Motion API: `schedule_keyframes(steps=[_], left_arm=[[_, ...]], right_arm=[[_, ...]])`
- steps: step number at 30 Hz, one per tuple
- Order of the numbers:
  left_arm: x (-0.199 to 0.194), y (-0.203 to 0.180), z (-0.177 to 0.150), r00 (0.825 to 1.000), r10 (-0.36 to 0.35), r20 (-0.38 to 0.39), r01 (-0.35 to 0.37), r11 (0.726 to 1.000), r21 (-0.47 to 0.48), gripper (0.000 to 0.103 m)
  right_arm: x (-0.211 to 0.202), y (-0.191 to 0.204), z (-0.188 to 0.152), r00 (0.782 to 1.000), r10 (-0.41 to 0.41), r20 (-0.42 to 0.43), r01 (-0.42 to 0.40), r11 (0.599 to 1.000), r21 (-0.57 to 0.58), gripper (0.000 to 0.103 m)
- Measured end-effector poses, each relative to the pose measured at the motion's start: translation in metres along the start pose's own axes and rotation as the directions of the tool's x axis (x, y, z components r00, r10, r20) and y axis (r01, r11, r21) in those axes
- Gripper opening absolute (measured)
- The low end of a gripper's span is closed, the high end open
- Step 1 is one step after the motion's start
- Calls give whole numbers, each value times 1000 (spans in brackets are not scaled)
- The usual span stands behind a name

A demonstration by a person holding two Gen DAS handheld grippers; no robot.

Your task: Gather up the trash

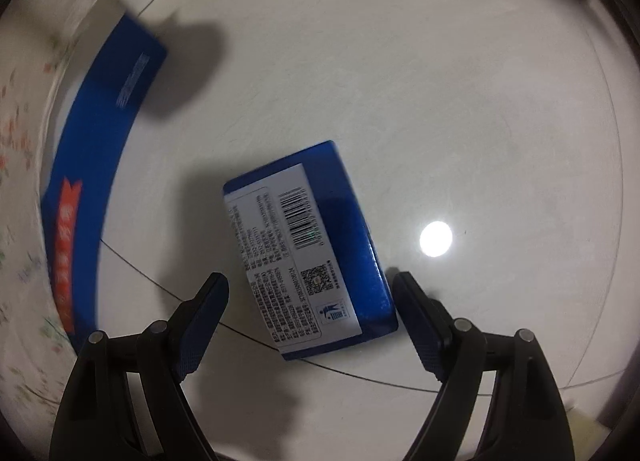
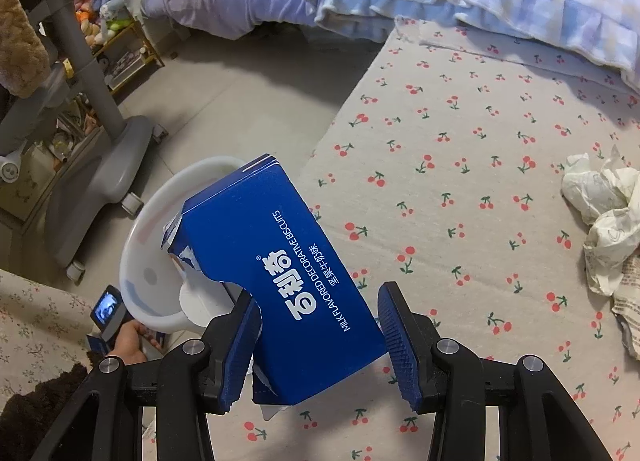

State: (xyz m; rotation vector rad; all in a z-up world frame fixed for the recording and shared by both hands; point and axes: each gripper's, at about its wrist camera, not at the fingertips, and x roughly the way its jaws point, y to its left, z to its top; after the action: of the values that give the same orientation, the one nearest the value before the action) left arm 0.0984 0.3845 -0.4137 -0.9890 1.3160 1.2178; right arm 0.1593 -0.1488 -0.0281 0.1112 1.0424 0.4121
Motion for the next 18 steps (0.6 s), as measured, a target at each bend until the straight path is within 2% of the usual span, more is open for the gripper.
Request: schedule_keyframes(steps=[2, 3, 4, 5, 7, 12, 16, 18], left_arm=[[-2, 5, -2, 1000, -23, 2, 23, 999, -30, 83], [-4, 5, -3, 999, -34, 15, 34, 999, -29, 71], [-8, 4, -3, 998, -42, 35, 43, 999, -14, 65], [-10, 0, -3, 999, -23, 44, 22, 1000, 20, 64], [-13, -3, -4, 998, -32, 53, 28, 997, 65, 64], [-35, 2, -9, 995, -54, 80, 47, 995, 88, 64], [-86, -10, -14, 983, -127, 129, 107, 982, 154, 64], [-123, -21, -20, 969, -181, 166, 144, 967, 212, 64]], right_arm=[[2, 0, -1, 1000, -4, -5, 4, 1000, 5, 52], [3, -1, -1, 1000, -4, -9, 5, 1000, 8, 52], [4, -2, -1, 1000, -4, -12, 4, 1000, 11, 52], [5, -2, -2, 1000, -3, -16, 3, 1000, 13, 52], [7, -1, -2, 1000, -4, -19, 5, 1000, 13, 52], [6, 4, -2, 1000, 1, -10, -1, 1000, 13, 52], [5, 10, 1, 1000, -1, 11, 1, 1000, 9, 52], [6, 13, 4, 1000, 19, 16, -19, 1000, 14, 52]])
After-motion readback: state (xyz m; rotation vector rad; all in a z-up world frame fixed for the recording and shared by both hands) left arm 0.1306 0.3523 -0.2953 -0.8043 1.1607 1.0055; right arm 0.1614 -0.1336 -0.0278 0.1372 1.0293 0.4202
